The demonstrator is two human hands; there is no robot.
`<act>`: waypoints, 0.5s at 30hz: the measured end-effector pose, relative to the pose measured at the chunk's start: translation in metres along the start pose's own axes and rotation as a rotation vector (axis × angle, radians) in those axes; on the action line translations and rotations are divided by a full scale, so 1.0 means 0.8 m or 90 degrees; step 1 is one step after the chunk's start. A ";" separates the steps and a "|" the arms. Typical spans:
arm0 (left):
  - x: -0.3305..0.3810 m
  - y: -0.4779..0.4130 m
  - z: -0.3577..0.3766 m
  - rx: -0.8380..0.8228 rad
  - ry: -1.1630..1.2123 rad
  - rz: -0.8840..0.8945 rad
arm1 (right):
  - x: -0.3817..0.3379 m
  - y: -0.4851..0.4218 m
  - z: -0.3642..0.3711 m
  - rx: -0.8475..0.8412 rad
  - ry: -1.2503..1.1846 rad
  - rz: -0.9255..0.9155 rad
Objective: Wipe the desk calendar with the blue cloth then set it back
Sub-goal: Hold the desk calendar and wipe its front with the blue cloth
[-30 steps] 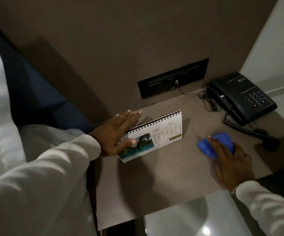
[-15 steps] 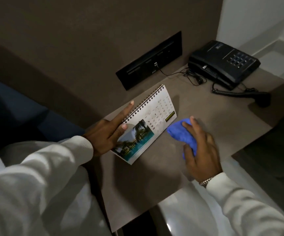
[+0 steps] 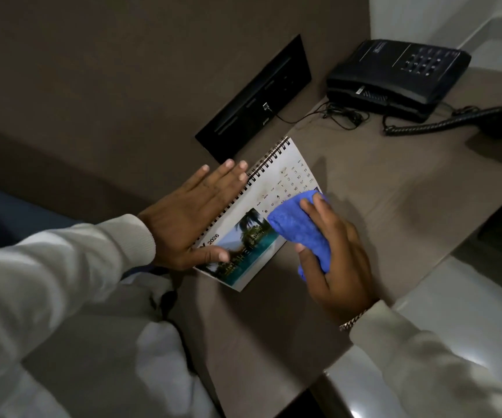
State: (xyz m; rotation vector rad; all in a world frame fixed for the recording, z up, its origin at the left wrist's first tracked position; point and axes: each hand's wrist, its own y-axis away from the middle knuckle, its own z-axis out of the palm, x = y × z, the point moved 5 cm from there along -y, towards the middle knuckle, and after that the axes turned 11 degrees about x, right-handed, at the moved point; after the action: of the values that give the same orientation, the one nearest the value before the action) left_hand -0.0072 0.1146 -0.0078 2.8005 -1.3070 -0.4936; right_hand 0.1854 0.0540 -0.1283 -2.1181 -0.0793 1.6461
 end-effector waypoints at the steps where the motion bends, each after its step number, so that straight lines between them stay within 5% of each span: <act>1: 0.000 0.000 0.001 0.006 0.012 0.002 | -0.003 0.001 0.005 0.005 -0.010 0.000; 12: -0.001 0.000 0.006 0.039 0.094 -0.008 | -0.010 -0.034 0.048 0.228 -0.118 0.024; 15: -0.003 0.001 0.008 0.047 0.108 -0.006 | -0.010 -0.044 0.061 0.215 -0.168 0.055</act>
State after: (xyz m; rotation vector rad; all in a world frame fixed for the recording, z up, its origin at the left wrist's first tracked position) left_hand -0.0111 0.1167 -0.0131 2.8347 -1.3038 -0.2062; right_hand 0.1455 0.0984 -0.1168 -1.6691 0.1977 1.8347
